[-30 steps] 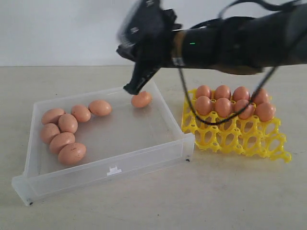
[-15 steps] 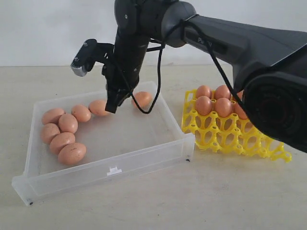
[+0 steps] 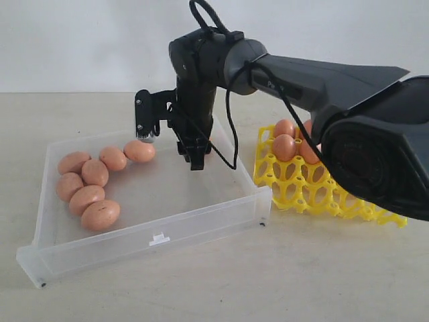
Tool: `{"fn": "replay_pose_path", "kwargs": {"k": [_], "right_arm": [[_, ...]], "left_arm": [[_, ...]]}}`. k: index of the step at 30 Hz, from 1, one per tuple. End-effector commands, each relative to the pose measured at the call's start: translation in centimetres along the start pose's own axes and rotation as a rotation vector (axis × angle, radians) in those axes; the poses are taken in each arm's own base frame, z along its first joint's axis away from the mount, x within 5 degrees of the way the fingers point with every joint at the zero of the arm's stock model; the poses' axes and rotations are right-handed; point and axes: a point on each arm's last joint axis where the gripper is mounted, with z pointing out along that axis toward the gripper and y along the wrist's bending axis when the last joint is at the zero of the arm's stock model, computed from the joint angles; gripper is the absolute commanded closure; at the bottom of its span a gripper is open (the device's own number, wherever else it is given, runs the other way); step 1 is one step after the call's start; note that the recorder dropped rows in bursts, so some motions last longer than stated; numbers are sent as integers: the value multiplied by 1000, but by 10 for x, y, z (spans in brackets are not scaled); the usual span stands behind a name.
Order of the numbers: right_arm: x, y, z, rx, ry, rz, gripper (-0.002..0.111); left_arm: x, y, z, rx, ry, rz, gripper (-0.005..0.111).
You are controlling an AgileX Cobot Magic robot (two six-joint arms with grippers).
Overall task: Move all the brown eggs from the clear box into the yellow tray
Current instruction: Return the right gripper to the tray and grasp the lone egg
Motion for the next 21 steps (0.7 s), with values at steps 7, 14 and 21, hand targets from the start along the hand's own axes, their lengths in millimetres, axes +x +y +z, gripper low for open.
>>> {"fn": "replay_pose_path", "kwargs": {"k": [7,14,21], "right_arm": [[18,-13,16,62,-17,36,52],[22,-9,26,30,-28,94,52],[24,-4,27,-30,-4,304,98]], "left_arm": [[-1,0,0,3,-6,-7,111],[-1,0,0,3,-6,-7,111],[-1,0,0,3,-6,-7,111]]}}
